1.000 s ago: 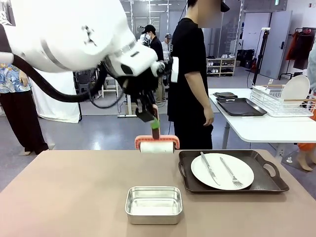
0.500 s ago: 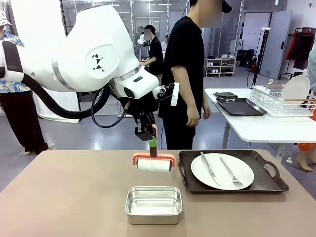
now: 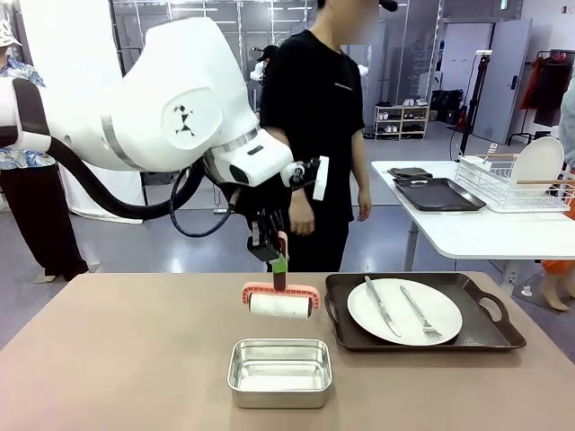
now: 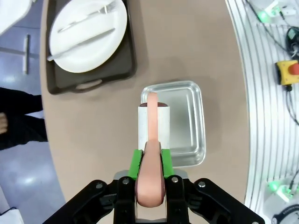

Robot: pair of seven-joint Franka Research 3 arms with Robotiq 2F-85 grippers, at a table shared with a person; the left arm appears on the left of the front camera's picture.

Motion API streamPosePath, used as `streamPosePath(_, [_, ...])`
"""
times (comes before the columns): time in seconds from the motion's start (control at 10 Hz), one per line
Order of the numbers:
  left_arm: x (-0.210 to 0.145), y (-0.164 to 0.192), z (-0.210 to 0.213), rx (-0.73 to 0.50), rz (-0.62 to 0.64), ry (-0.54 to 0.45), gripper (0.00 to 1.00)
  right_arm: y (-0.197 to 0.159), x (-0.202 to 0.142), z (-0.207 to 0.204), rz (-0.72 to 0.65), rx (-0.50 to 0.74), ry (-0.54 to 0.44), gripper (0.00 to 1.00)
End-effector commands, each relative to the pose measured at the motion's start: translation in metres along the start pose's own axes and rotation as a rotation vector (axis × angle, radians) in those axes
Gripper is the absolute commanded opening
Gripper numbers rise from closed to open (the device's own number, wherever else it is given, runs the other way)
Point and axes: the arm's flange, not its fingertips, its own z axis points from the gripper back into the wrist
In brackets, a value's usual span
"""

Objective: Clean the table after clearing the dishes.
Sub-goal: Place the Lint Roller back on top of the Airtight Container.

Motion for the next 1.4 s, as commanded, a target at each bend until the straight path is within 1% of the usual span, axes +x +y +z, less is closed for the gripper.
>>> streamPosePath(0.0, [0.003, -0.008, -0.034, 0.013, 0.017, 0.050, 0.21, 0.004, -0.001, 0.001, 0.007, 0.002, 0.000, 1.00])
streamPosePath(0.1, [0.002, -0.008, -0.042, 0.016, 0.012, 0.068, 0.21, 0.004, -0.001, 0.001, 0.007, 0.002, 0.000, 1.00])
streamPosePath(0.4, [-0.006, -0.004, -0.068, -0.022, 0.048, 0.101, 0.21, 0.004, -0.001, 0.001, 0.007, 0.002, 0.000, 1.00])
streamPosePath(0.7, [-0.011, 0.003, -0.099, -0.052, 0.081, 0.074, 0.21, 0.004, -0.001, 0.001, 0.007, 0.002, 0.000, 1.00])
streamPosePath(0.9, [-0.016, 0.006, -0.109, -0.050, 0.092, 0.065, 0.21, 0.004, -0.001, 0.001, 0.007, 0.002, 0.000, 1.00])
streamPosePath(1.2, [-0.023, 0.007, -0.126, -0.079, 0.101, 0.056, 0.21, 0.004, -0.001, 0.001, 0.007, 0.002, 0.000, 1.00])
streamPosePath(1.3, [-0.024, 0.008, -0.128, -0.072, 0.104, 0.066, 0.21, 0.004, -0.001, 0.001, 0.007, 0.002, 0.000, 1.00])
